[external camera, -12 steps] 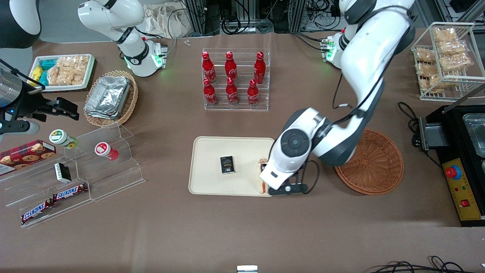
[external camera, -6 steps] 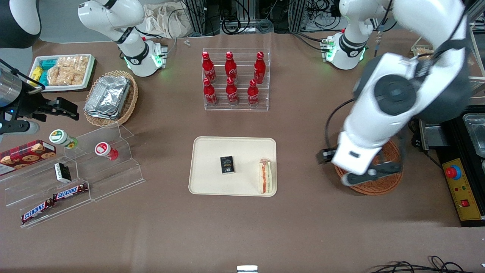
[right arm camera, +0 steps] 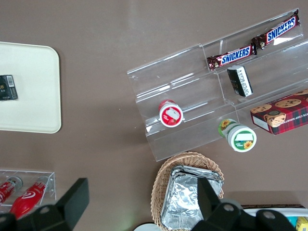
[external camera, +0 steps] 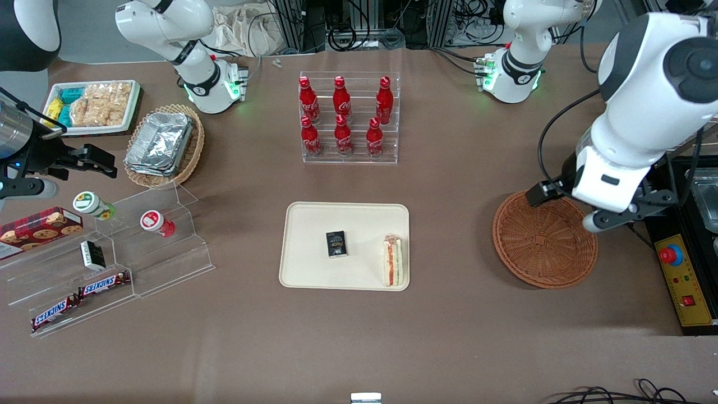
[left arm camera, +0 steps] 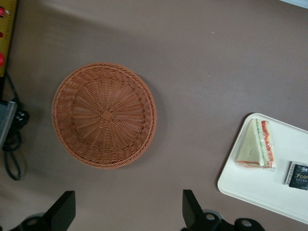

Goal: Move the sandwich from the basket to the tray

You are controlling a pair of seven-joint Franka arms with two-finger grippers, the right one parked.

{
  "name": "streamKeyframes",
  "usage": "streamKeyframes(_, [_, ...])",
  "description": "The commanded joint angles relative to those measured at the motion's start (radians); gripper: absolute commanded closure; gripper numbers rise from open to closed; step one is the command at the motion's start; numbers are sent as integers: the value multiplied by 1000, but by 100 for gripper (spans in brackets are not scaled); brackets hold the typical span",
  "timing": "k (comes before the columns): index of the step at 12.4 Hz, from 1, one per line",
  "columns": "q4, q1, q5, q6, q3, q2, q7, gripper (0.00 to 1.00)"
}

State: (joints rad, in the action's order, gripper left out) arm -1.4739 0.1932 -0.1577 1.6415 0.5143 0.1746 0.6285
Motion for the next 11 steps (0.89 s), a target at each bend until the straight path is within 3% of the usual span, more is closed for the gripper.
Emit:
streamKeyframes(1, [-69,35,33,26,-5,-73,-61,0])
streamKeyframes(2, [-80,16,39,24,-60,-98,-108,0])
streamKeyframes(6, [-91,-274,116,4,-512,-139,-369,0])
streamKeyframes(8, [-48,-281,174,3,-553,-115,-427,0])
streamKeyframes(11, [-14,-281,165,3,-554,-80,-418,0])
